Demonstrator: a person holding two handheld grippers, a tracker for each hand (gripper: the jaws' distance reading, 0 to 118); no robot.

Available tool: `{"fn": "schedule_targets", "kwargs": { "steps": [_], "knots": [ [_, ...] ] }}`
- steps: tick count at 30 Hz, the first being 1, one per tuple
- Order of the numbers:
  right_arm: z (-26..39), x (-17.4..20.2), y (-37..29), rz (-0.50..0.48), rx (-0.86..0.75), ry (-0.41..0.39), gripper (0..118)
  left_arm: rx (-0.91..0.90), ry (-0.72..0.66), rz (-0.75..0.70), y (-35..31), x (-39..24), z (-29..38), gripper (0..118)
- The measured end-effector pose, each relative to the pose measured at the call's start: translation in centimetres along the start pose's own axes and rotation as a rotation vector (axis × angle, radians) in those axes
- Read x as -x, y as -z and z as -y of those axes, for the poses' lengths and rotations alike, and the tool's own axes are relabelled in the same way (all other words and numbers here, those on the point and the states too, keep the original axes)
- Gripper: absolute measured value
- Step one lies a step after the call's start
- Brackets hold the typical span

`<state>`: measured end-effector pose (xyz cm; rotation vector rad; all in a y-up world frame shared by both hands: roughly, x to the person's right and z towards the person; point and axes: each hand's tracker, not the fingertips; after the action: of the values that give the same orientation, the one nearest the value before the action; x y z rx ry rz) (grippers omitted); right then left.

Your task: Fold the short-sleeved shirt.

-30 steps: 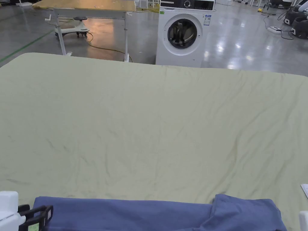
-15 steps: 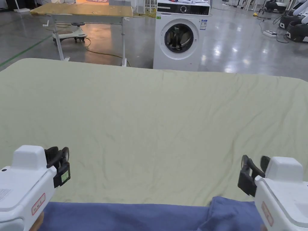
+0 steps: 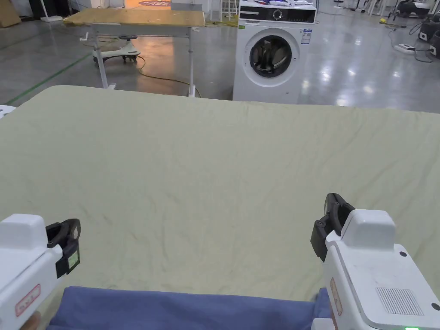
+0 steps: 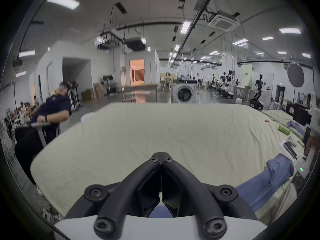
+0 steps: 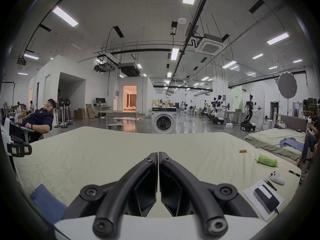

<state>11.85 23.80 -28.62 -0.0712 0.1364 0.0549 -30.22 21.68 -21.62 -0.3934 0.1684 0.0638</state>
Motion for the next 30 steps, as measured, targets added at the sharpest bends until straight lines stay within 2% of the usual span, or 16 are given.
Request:
{"fn": "schedule_targets", "kwargs": {
  "steps": [8,14,15,17,19,22,27,30],
  "knots": [
    [0.7,0.4,0.8,-0.040,0.042,-0.040,0,0.285,-0.217,0.192,0.9,8.8,2.2,0],
    [1.3,0.8,1.2,-0.055,0.071,-0.043,0,0.507,-0.427,0.418,3.1,13.3,5.2,2],
    [1.3,0.9,1.2,-0.059,0.075,-0.044,0,0.517,-0.473,0.440,3.4,13.7,5.7,8],
    [1.5,1.0,1.3,-0.063,0.081,-0.046,0,0.566,-0.547,0.514,4.6,14.6,6.9,38],
    [1.5,1.2,1.4,-0.075,0.092,-0.051,0,0.624,-0.600,0.519,7.8,18.3,9.4,70],
    [1.6,1.4,1.4,-0.080,0.100,-0.063,0,0.655,-0.622,0.563,8.8,18.3,10.6,73],
    [1.7,1.3,1.3,-0.076,0.109,-0.073,0,0.655,-0.817,0.738,10.6,17.7,12.8,73],
    [1.8,1.2,1.4,-0.069,0.119,-0.064,0,0.638,-0.830,0.798,11.5,15.8,14.1,69]
  ]
}}
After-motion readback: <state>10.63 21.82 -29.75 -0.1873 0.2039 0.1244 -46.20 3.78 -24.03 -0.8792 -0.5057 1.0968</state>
